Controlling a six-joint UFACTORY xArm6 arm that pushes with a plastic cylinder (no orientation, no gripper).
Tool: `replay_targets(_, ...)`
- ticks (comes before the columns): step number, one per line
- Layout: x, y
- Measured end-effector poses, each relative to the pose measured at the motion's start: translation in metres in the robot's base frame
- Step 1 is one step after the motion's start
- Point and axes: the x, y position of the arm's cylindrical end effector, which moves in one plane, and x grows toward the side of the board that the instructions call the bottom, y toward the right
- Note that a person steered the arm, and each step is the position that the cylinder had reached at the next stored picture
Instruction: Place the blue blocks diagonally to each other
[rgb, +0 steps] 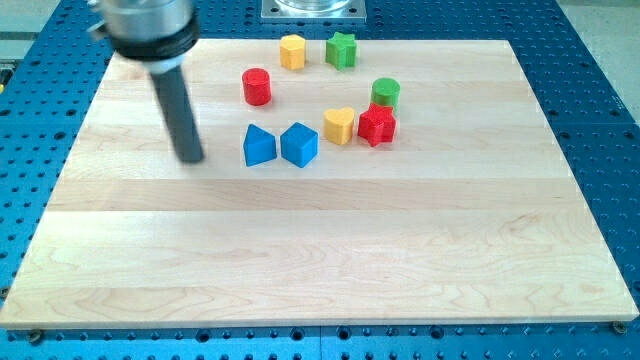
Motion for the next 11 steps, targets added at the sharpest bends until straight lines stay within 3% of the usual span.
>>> replay_targets(2, -0.028, 0.103)
replay_targets(3, -0.034, 0.107)
replay_targets(5, -0.09, 0.075)
replay_targets(6, -0.091, 0.115)
replay_targets(7, 0.001, 0.115)
replay_targets(8, 0.035, 0.116)
replay_targets(9, -0.009, 0.051)
replay_targets(10, -0.055, 0.095)
replay_targets(11, -0.015, 0.136)
